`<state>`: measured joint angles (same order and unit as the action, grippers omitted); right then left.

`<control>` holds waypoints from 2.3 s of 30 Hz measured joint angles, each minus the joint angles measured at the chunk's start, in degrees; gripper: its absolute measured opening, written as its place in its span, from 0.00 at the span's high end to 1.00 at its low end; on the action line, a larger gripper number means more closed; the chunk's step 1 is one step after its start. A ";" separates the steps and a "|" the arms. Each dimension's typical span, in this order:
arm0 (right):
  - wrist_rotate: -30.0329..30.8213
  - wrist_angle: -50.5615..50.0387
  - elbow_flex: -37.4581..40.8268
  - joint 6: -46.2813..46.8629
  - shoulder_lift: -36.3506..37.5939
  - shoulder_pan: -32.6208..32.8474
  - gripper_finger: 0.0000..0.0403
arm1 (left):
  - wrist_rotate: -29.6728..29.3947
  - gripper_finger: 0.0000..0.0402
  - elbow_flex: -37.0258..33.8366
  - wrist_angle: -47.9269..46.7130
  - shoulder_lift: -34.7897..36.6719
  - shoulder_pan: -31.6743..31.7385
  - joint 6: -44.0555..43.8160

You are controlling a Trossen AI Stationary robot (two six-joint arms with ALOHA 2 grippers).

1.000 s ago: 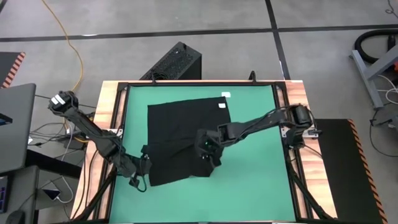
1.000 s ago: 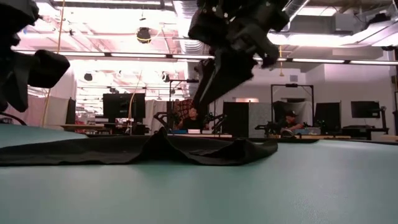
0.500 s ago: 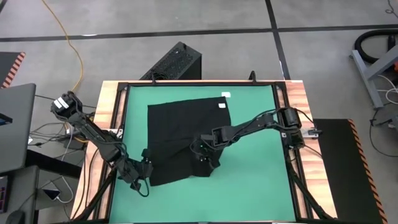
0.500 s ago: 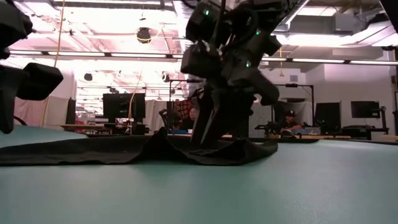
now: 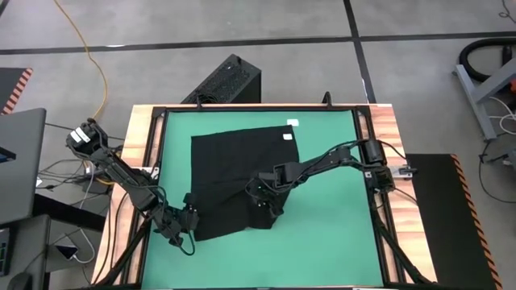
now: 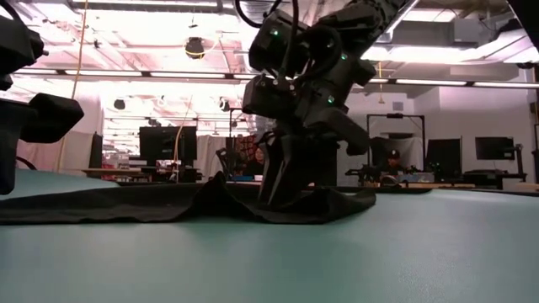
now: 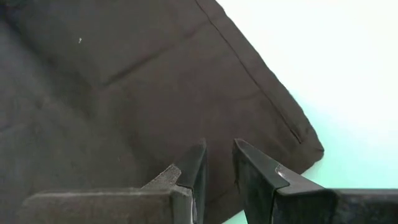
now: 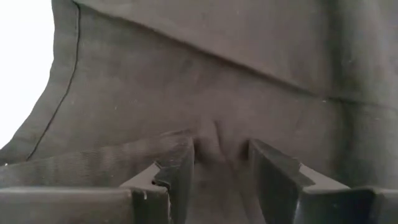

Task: Roll towel
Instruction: Roll the black towel

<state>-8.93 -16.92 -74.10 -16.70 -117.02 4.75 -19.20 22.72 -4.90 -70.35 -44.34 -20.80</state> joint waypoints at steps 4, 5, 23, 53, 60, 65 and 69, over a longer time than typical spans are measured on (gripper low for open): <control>1.73 -0.68 0.07 1.22 1.10 0.12 0.66 | 0.02 0.83 0.00 -0.55 0.00 0.00 -0.59; 2.03 -0.89 0.13 1.47 1.44 0.06 0.69 | 0.02 0.83 0.00 -0.72 0.00 0.00 -0.92; 3.07 -6.86 0.34 4.84 5.25 0.26 0.83 | 0.95 0.83 0.00 -2.23 0.02 0.00 -3.91; 3.07 -8.58 0.30 4.69 5.23 0.48 0.70 | -0.55 0.83 0.00 -2.21 0.02 0.00 -4.44; 3.04 -8.82 0.30 4.62 5.21 0.48 0.90 | -0.53 0.83 0.00 -2.26 0.02 0.00 -4.48; 3.07 -9.10 0.30 4.66 5.21 0.83 0.98 | -0.51 0.83 0.00 -3.39 0.02 0.00 -5.27; 4.25 -9.25 0.23 6.11 5.45 1.31 0.95 | 0.20 0.83 0.00 -3.75 0.02 0.02 -5.50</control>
<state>-4.68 -26.17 -73.87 -10.59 -111.57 6.07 -19.00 22.72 -8.65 -70.32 -44.31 -26.29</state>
